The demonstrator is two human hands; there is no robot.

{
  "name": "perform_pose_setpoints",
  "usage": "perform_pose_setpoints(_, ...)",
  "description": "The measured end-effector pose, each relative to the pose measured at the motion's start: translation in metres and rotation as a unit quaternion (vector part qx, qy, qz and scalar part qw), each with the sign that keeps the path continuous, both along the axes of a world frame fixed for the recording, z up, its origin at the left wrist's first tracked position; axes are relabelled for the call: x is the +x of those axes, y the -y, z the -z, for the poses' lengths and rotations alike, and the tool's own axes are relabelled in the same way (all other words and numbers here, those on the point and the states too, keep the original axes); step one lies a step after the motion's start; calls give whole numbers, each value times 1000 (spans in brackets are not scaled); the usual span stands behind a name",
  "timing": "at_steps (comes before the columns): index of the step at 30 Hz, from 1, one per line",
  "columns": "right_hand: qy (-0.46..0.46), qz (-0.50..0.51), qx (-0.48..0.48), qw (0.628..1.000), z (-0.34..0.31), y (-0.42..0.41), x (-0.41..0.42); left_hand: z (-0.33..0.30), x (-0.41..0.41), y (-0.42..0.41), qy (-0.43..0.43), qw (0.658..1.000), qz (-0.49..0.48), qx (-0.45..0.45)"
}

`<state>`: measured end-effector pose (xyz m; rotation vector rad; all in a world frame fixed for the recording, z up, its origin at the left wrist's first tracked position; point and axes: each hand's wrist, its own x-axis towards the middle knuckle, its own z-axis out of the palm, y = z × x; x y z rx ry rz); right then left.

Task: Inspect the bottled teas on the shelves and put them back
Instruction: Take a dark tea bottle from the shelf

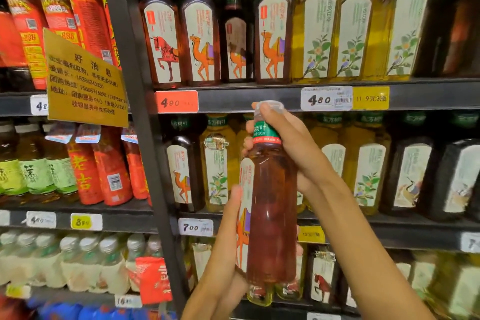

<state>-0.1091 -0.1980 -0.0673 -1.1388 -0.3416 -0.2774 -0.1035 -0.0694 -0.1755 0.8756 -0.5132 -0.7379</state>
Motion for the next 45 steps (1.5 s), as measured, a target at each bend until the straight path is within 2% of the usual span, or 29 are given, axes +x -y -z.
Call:
perform_pose_setpoints(3, -23, 78, -29, 996, 8, 3, -2, 5, 7, 1, 55, 992, -63, 93)
perform_pose_setpoints(5, -39, 129, -42, 990, 14, 4, -2, 8, 7, -1, 70, 988, -72, 120)
perform_pose_setpoints(8, -53, 131, -18, 990, 20, 2, -3, 16, 1, -3, 100, 984, -83, 117)
perform_pose_setpoints(11, -44, 123, -49, 990, 20, 7, -3, 16, -2, -5, 65, 993, -58, 75)
perform_pose_setpoints(14, -28, 54, -72, 996, 17, 12, -6, 16, -7, -7, 20, 999, 30, 6)
perform_pose_setpoints(16, -35, -32, -28, 998, 18, 8, -7, 19, -9, -4, 1, 998, 65, -16)
perform_pose_setpoints(18, -35, -77, 37, 996, 23, 4, -5, 23, -10, -2, 15, 998, 67, -6)
perform_pose_setpoints(22, -11, -4, 46, 999, 27, 6, -8, 23, -4, -5, 66, 995, -23, 74)
perform_pose_setpoints(24, -12, 49, 24, 998, 27, 8, -10, 21, -3, -6, 80, 993, -33, 84)
perform_pose_setpoints(27, -21, 88, -15, 996, 28, 9, -10, 20, -7, -3, 55, 995, -45, 73)
perform_pose_setpoints(29, -20, 82, -46, 995, 26, 12, -11, 20, -10, -1, 18, 998, -13, 50)
perform_pose_setpoints(31, -15, 58, -52, 997, 25, 15, -11, 19, -15, -2, -26, 997, 74, -5)
perform_pose_setpoints(34, -21, -13, 22, 999, 30, 11, -7, 23, -18, -1, -83, 986, 139, -50)
perform_pose_setpoints(36, -15, -39, 73, 996, 33, 7, -5, 25, -19, -2, -74, 984, 155, -55)
perform_pose_setpoints(38, -3, -8, 79, 997, 33, 7, -6, 25, -18, -5, -36, 995, 91, -17)
perform_pose_setpoints(41, -2, 113, 26, 993, 30, 9, -13, 24, -12, -11, 23, 998, -33, 50)
perform_pose_setpoints(43, -18, 149, 22, 988, 31, 8, -14, 23, -15, -12, 45, 997, -38, 43)
perform_pose_setpoints(45, -31, 156, 14, 987, 32, 7, -14, 21, -18, -9, 24, 999, -27, 29)
